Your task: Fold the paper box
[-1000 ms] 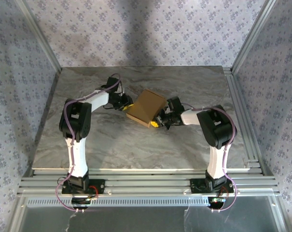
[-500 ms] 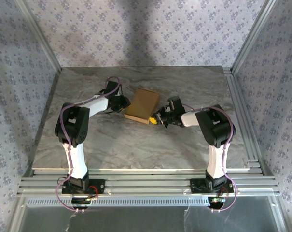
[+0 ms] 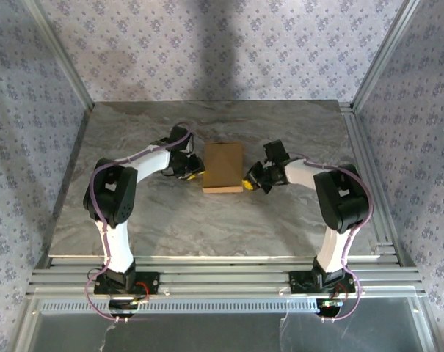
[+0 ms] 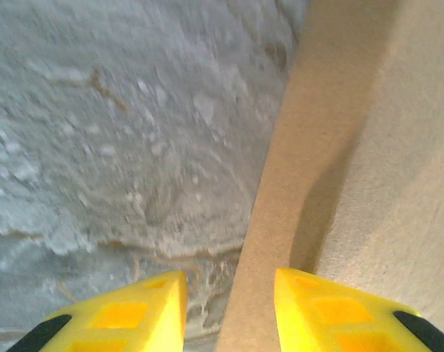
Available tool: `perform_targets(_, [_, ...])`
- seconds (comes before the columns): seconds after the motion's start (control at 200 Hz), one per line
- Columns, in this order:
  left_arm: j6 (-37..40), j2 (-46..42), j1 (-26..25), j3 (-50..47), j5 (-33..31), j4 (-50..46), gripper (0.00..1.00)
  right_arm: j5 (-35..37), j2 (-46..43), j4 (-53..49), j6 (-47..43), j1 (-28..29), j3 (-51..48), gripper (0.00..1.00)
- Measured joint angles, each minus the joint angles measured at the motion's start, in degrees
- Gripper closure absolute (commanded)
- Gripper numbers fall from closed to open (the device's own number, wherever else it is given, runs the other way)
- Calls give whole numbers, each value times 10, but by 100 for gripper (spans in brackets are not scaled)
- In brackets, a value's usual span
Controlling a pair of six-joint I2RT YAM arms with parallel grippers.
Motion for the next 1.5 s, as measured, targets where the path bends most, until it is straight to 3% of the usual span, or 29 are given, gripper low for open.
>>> perform_targets(0.155, [12, 2, 5, 33, 27, -46, 62, 1, 11, -37, -50, -39, 73, 93])
perform_targets(0.28, [19, 26, 23, 94, 41, -55, 62, -2, 68, -61, -87, -57, 167, 94])
perform_targets(0.65, [15, 65, 38, 147, 57, -68, 60, -9, 192, -120, -128, -59, 311, 93])
perform_targets(1.004, [-29, 87, 38, 131, 89, -13, 59, -29, 233, -125, -104, -28, 334, 93])
perform_targets(1.259, [-45, 110, 45, 156, 97, -3, 57, -24, 214, -115, -80, -29, 305, 91])
perform_targets(1.354, [-41, 115, 45, 171, 97, -3, 52, -7, 179, -137, -79, -33, 271, 82])
perform_targets(1.439, [-33, 115, 45, 181, 89, -14, 47, 26, 134, -175, -86, -43, 250, 59])
perform_targets(1.474, [-27, 114, 46, 185, 78, -20, 4, 48, 107, -193, -94, -51, 242, 49])
perform_targets(1.494, [-26, 113, 47, 186, 73, -23, 1, 60, 92, -200, -102, -56, 237, 42])
perform_targets(1.499, [-25, 112, 47, 187, 72, -24, 0, 64, 86, -203, -104, -58, 235, 34])
